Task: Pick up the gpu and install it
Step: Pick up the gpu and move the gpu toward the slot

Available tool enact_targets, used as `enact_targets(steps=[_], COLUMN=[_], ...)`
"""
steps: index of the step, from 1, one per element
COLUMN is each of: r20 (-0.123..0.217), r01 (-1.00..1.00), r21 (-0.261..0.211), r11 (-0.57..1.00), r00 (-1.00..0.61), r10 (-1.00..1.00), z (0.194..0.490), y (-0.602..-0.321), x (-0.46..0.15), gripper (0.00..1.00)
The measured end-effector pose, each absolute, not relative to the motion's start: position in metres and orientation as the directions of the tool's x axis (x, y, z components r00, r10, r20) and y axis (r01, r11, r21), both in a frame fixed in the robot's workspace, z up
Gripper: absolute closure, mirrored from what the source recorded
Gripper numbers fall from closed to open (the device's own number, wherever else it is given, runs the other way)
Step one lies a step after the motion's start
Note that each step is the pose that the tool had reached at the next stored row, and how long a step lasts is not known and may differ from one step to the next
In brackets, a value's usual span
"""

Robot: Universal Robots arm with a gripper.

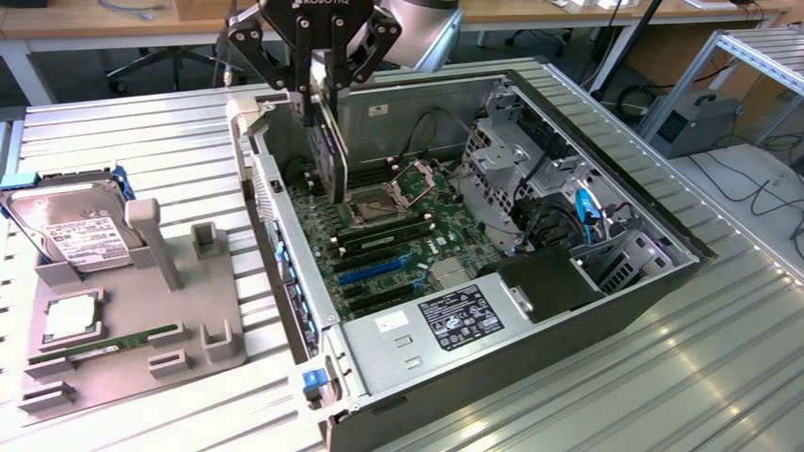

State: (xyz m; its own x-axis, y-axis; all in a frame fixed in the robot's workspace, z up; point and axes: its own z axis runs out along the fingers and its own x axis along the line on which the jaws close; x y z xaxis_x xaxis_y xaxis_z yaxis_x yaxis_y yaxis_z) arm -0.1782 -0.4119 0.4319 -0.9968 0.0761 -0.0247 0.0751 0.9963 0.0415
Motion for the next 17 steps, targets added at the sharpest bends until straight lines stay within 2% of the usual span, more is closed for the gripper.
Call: enact_targets(steps=[17], r20=[-0.025], r01=[0.075], r21=[0.042], r11=[0.996], r00=[-0.997], r10=[0.076], z=[0.4319], y=[-0.4119], x=[-0.1689], gripper=[0.73])
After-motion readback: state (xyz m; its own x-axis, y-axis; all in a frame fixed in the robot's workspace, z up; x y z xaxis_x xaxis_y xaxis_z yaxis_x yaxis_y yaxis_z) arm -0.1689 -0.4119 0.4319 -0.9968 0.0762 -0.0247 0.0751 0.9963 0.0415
